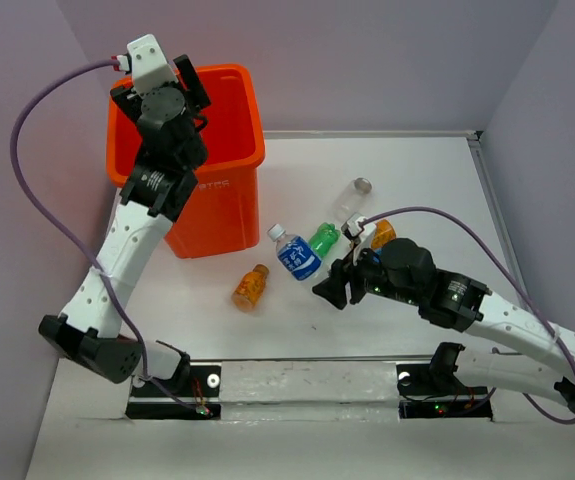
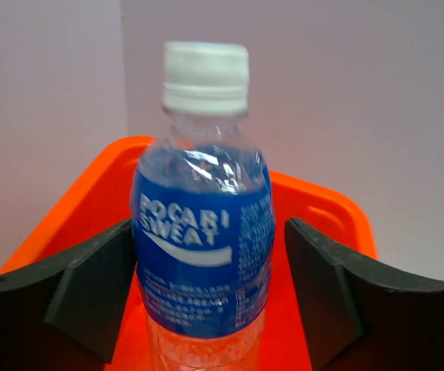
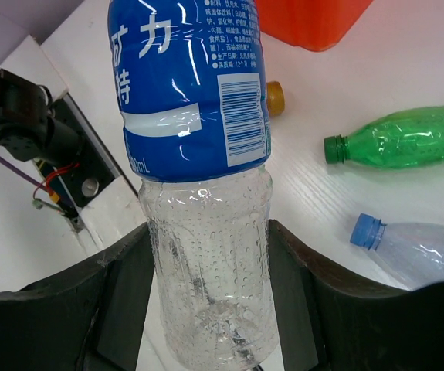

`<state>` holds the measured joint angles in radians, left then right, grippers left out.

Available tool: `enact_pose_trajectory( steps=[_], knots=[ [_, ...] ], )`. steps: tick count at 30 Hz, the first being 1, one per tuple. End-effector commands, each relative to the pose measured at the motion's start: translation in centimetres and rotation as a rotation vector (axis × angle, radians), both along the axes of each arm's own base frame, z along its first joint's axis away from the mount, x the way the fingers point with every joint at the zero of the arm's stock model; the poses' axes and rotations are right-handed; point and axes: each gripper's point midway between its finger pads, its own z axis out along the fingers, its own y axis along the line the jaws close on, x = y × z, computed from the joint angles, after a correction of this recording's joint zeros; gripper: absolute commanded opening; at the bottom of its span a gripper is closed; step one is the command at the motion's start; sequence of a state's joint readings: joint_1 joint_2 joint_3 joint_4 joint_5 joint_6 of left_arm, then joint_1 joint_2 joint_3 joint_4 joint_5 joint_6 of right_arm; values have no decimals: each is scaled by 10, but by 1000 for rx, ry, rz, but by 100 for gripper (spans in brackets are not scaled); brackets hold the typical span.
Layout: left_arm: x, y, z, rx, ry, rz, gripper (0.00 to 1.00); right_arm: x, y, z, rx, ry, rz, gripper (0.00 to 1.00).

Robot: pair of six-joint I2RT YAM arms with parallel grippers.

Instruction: Put the plastic bottles in the bin

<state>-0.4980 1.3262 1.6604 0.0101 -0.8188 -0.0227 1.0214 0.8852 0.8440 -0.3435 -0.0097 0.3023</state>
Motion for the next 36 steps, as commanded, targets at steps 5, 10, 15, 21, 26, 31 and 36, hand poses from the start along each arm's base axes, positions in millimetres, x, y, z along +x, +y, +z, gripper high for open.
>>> enact_pose_trajectory(
  steps=[5,10,15,21,26,31,36],
  knots=[
    [8,25,61,-91,-130,-25,99,-14,24,83,189,-85,138,37],
    [-6,-14,24,-155,-64,-279,99,1,27,134,273,-184,84,35],
    [-76,-48,-34,-200,-7,-598,99,45,29,213,380,-376,-102,33],
    [-140,-57,-158,-244,306,-731,99,101,70,285,385,-559,-172,33],
    [-175,-81,-238,-359,474,-877,99,155,117,310,420,-623,-167,33],
    [-178,-95,-290,-436,567,-911,99,201,157,321,439,-711,-179,32],
    [-181,-114,-319,-471,639,-935,99,235,185,303,391,-743,-163,83]
  ],
)
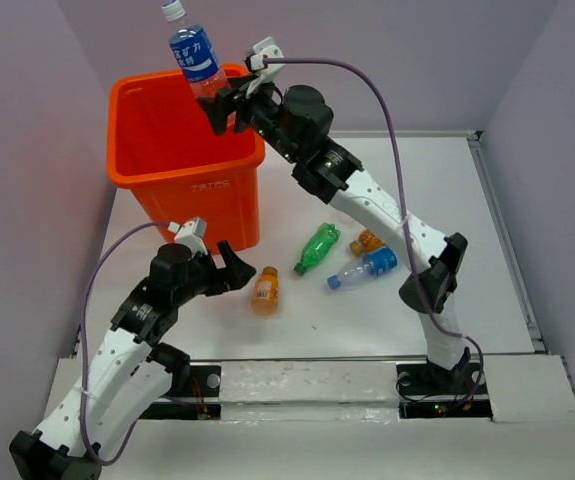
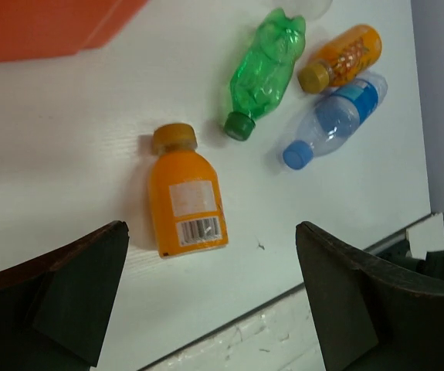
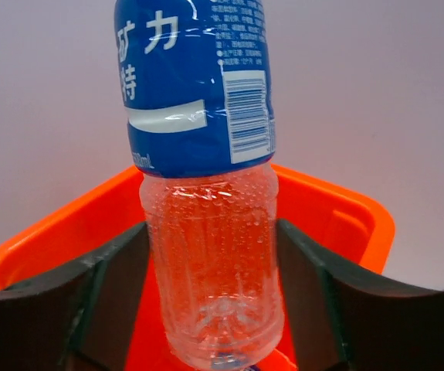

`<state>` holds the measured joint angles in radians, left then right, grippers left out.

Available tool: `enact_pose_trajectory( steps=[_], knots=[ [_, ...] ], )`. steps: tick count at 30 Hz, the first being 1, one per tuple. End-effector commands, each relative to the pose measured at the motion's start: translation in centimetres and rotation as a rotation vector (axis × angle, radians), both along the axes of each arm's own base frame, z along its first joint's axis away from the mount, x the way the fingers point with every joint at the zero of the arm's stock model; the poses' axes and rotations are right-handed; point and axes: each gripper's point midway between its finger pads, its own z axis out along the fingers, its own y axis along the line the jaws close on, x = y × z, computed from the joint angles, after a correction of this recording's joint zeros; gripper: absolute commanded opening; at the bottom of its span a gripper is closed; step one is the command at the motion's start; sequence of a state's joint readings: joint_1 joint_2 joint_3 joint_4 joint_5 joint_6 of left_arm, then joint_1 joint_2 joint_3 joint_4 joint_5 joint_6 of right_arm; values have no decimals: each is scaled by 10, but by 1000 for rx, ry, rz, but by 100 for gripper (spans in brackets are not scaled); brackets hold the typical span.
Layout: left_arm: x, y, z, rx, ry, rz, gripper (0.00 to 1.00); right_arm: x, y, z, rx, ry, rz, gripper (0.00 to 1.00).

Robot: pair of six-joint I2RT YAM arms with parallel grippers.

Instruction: Put the plastic bottles in the bin

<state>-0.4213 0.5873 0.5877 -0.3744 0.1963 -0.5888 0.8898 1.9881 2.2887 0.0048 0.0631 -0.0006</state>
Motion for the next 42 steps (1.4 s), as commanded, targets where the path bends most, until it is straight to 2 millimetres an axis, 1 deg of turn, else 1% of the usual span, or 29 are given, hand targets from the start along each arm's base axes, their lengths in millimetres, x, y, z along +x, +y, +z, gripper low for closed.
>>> enact_pose_trajectory(
  steps=[1,2,3,4,7,8,9,10,11,12,13,15,16,17,18,19,20,21,23,25,27,30,31,34,37,38,40,41,42],
  knots=[
    [1,-29,7,-82,-18,-60,99,4,9,19,0,-93,17,94],
    [3,-30,3,-72,-17,-41,99,1,7,19,-3,-92,25,97],
    [-2,-40,0,-64,-13,-74,99,1,8,9,-24,-73,30,98],
    [2,-42,-8,-33,-3,-52,99,-10,-5,26,-6,-91,28,99],
    [0,-53,-22,21,17,-74,99,-26,-29,36,-8,-88,14,99],
    [5,-50,-31,62,30,-46,99,-26,-31,11,-55,-49,8,99],
    [6,-50,-35,81,32,-42,99,-46,-61,37,-14,-69,-9,98],
    [9,-48,-42,122,32,-28,99,-45,-66,2,-66,-10,-30,97],
    [8,-49,-45,135,40,-35,99,-53,-76,-6,-79,1,-30,97],
    [12,-44,-49,165,38,-11,99,-75,-107,12,-26,-6,-44,96],
    [15,-42,-53,200,36,2,99,-76,-111,-34,-84,67,-54,96],
    [17,-41,-60,239,45,8,99,-87,-132,-61,-63,144,-63,96],
    [18,-39,-63,265,54,14,99,-103,-154,-56,-25,143,-72,96],
    [20,-39,-67,296,62,18,99,-108,-161,-72,-26,175,-78,96],
    [21,-34,-71,343,59,40,99,-106,-168,-117,-55,259,-120,96],
    [22,-31,-72,369,56,57,99,-109,-177,-133,-54,289,-142,96],
    [24,-29,-77,399,64,67,99,-119,-194,-134,-20,296,-161,97],
    [25,-29,-79,416,64,74,99,-118,-204,-175,-38,374,-212,97],
    [25,-28,-89,448,86,74,99,-127,-226,-195,-20,423,-263,100],
    [23,-31,-96,463,109,53,99,-121,-250,-220,17,482,-371,100],
    [19,-35,-108,490,168,29,99,-117,-275,-264,1,567,-473,100],
    [15,-36,-116,498,191,24,99,-111,-295,-298,-14,642,-567,100],
    [13,-38,-117,493,194,24,99,-108,-305,-315,-20,683,-613,100],
    [13,-38,-118,482,189,27,91,-105,-321,-333,-18,708,-707,100],
    [13,-40,-118,472,186,21,80,-99,-342,-357,-30,748,-815,100],
    [13,-41,-118,469,187,18,77,-94,-354,-364,-18,773,-853,100],
    [12,-42,-117,464,180,12,69,-93,-355,-381,3,843,-837,100],
    [12,-43,-114,453,171,13,69,-92,-356,-389,-1,869,-844,100],
    [12,-44,-111,445,160,11,64,-91,-355,-393,8,883,-836,100]
  ],
)
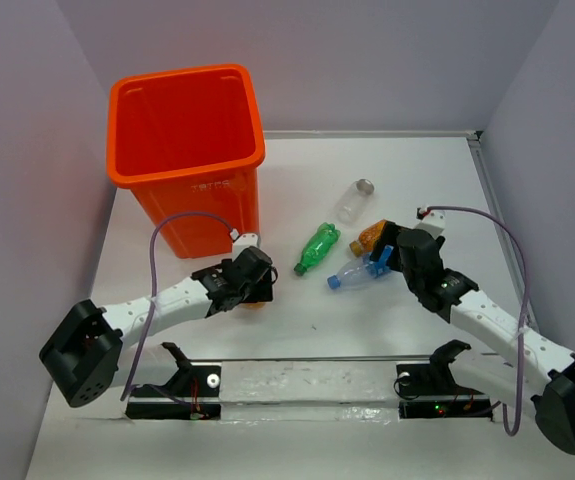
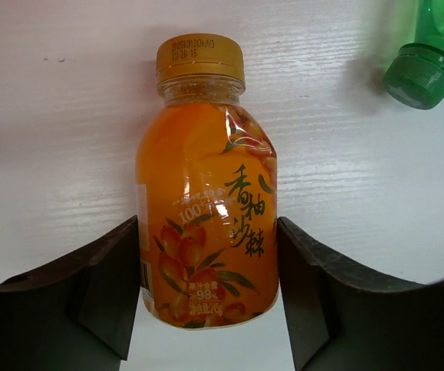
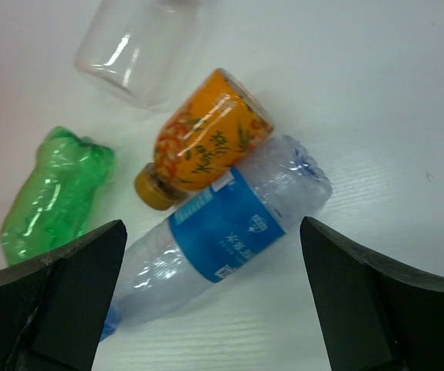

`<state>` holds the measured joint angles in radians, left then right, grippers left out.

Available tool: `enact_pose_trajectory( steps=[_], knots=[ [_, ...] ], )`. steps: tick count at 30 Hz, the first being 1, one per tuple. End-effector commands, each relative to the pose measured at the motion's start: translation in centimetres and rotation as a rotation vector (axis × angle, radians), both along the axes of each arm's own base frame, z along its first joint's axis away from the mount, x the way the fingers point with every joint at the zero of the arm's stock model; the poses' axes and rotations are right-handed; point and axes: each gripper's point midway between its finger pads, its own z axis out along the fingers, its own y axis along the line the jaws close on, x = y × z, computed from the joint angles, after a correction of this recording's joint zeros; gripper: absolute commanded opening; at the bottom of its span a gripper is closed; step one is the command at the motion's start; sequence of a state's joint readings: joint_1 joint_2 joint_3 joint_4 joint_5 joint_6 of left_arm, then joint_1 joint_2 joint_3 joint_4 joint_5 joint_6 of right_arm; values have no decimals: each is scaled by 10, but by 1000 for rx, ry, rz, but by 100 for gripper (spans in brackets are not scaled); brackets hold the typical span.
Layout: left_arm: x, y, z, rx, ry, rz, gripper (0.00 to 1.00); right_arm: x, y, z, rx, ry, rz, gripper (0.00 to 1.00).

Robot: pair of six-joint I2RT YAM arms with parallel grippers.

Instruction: Put the plastic bottles in the bin

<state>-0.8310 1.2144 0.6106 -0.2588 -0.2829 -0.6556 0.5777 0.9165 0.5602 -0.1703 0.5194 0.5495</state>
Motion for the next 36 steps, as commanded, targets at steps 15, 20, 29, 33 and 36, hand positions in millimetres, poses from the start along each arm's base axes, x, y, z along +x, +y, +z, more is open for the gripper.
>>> enact_pose_trajectory(
  steps=[15,20,29,33,36],
  knots=[
    [5,-64,249,-461,-474,-172,59,17,0,-60,110,145,-76,100],
    [14,-59,349,-537,-682,-173,59,19,5,-71,126,180,-76,100],
    [73,-11,454,-389,-1009,77,60,7,7,-82,164,207,-65,98],
    [122,13,469,-307,-1042,170,60,-5,8,-89,188,227,-51,93],
    [156,45,462,-220,-1043,280,60,-12,11,-93,215,241,-32,88]
  ],
)
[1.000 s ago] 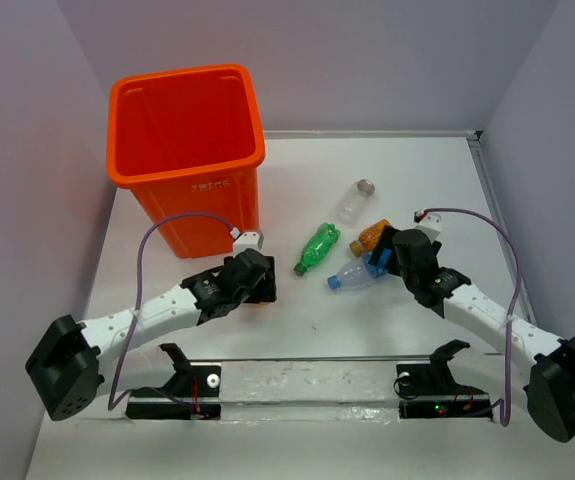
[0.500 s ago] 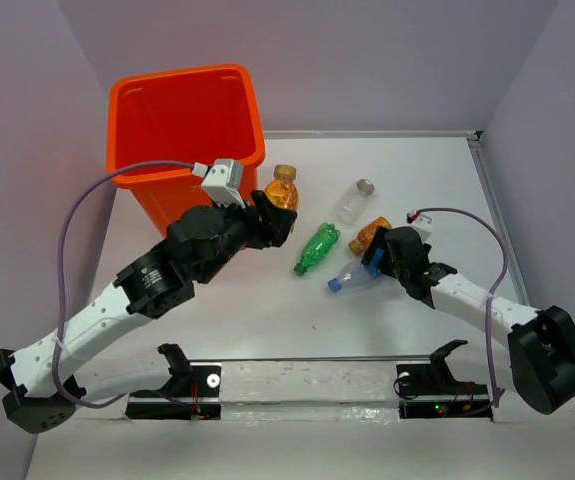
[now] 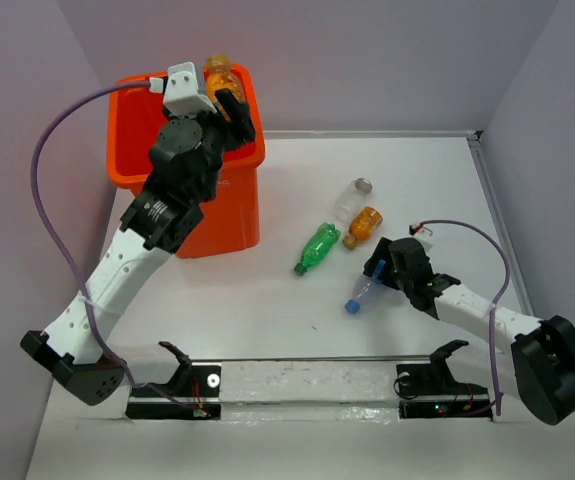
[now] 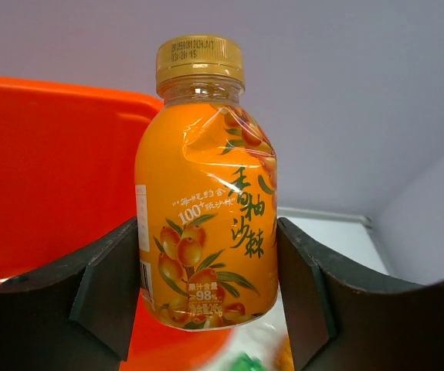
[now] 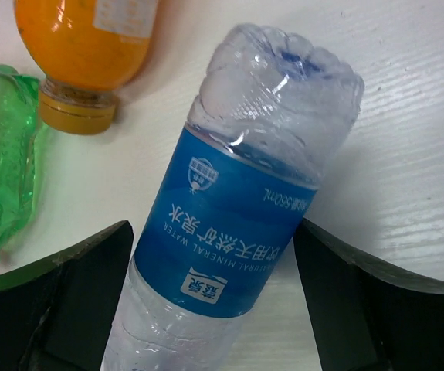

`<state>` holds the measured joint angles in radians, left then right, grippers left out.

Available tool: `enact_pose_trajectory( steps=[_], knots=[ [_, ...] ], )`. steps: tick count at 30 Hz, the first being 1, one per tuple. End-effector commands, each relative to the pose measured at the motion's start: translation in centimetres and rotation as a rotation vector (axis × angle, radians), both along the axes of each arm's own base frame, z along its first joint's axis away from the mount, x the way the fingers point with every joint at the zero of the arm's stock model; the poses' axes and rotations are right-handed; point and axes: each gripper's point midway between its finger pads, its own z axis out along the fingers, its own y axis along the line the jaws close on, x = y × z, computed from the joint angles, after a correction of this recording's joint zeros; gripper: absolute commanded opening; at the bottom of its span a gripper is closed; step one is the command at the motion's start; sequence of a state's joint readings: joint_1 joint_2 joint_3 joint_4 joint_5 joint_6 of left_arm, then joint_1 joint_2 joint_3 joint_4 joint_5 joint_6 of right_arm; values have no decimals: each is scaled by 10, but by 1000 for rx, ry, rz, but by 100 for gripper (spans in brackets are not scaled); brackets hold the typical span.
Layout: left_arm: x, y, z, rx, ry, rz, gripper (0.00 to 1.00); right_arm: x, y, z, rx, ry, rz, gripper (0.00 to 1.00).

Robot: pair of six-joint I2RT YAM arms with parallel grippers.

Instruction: Put the plastic bottles in the bin

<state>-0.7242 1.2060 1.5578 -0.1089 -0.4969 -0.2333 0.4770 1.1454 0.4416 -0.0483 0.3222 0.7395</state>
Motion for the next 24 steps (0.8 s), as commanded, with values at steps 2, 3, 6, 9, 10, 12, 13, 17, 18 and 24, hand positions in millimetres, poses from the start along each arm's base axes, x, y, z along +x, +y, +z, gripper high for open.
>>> enact_pose_trajectory(
  steps=[2,3,6,9,10,12,13,17,18,24],
  knots=[
    [53,65,17,36,-48,268,60,-6,8,5,83,-21,15,85],
    [58,71,16,40,-46,290,60,-7,8,5,84,-20,19,84],
    [76,91,7,52,-15,362,68,-10,8,5,87,-19,25,76],
    [80,101,-5,68,27,396,89,-12,7,6,87,-19,25,73],
    [79,101,-6,67,32,390,96,-12,7,6,88,-19,26,70],
    [70,91,-4,56,25,311,99,-15,4,9,88,-25,21,63],
    [66,88,-3,48,23,284,99,-16,3,11,88,-30,19,62],
    [32,82,-3,33,28,175,99,-27,-1,28,101,-63,32,54],
    [26,81,-5,30,34,158,99,-29,-1,33,110,-74,43,54],
    [-27,47,-47,56,126,-111,99,-42,30,96,259,-206,232,55]
  ],
)
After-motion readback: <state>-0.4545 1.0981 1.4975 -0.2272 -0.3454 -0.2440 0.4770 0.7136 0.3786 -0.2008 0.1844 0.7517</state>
